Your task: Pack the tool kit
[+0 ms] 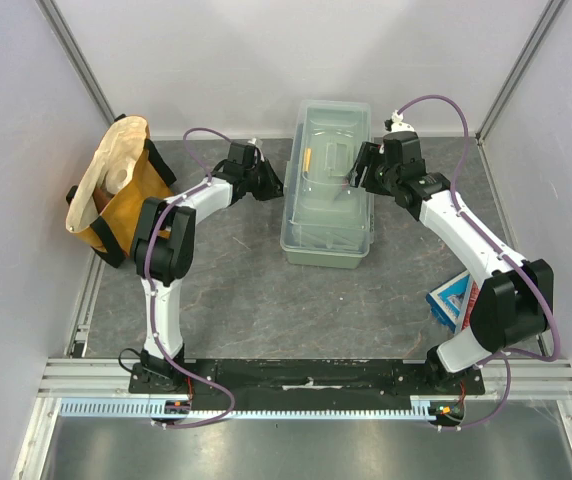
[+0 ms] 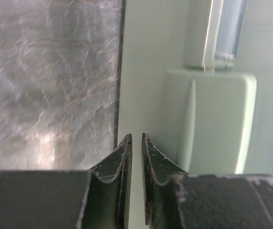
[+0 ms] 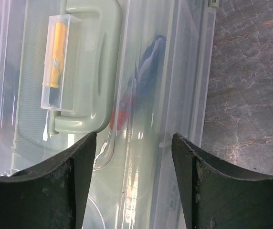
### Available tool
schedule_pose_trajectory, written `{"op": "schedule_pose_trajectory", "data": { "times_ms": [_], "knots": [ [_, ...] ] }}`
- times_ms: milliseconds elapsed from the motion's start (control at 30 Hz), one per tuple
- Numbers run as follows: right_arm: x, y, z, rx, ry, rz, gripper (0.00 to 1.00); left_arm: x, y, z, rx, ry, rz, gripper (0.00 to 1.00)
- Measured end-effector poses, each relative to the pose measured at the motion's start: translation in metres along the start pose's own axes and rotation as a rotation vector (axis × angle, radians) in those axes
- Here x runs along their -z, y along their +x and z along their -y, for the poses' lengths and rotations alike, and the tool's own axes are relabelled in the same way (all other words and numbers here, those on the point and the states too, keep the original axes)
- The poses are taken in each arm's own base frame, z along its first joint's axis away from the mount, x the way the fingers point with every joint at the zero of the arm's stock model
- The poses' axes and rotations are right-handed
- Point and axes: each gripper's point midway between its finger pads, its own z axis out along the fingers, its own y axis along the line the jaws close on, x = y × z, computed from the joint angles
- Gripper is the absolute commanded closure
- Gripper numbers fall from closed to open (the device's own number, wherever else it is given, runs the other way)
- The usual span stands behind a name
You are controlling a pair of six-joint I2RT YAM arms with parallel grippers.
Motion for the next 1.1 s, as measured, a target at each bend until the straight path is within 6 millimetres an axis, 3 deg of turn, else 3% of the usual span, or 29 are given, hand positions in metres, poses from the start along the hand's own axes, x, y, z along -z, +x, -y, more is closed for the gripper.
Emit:
{"op": "schedule_pose_trajectory", "data": {
  "times_ms": [133, 300, 367, 467, 533, 667, 700, 733, 1000, 1100],
  "knots": [
    [0.002, -0.001, -0.001, 0.006, 0.015, 0.003, 0.25, 0.03, 0.004, 0.002, -0.016, -0.116, 0.042, 0.8],
    [0.007, -0.005, 0.004, 0.02, 0.066, 0.004, 0.22, 0.089, -0.028, 0.023, -0.066, -0.181, 0.187, 0.8],
    [0.01, -0.013, 0.009, 0.019, 0.087, 0.018, 0.16, 0.114, -0.041, 0.031, -0.076, -0.193, 0.247, 0.79],
    [0.019, -0.028, 0.016, 0.016, 0.11, 0.058, 0.1, 0.153, -0.053, 0.038, -0.082, -0.206, 0.328, 0.73],
    [0.034, -0.037, 0.019, 0.013, 0.122, 0.09, 0.07, 0.176, -0.054, 0.04, -0.084, -0.209, 0.361, 0.64],
    [0.079, -0.061, 0.015, 0.002, 0.107, 0.201, 0.04, 0.218, -0.04, 0.052, -0.105, -0.171, 0.388, 0.38],
    [0.095, -0.066, 0.014, -0.002, 0.1, 0.237, 0.04, 0.232, -0.035, 0.059, -0.117, -0.14, 0.398, 0.16],
    [0.11, -0.071, 0.014, -0.007, 0.095, 0.27, 0.02, 0.241, -0.03, 0.063, -0.128, -0.12, 0.4, 0.13],
    [0.237, -0.084, 0.032, -0.07, 0.076, 0.56, 0.02, 0.346, 0.027, 0.087, -0.207, 0.022, 0.467, 0.1],
    [0.277, -0.086, 0.039, -0.095, 0.067, 0.65, 0.02, 0.373, 0.046, 0.086, -0.23, 0.046, 0.495, 0.09]
  ]
}}
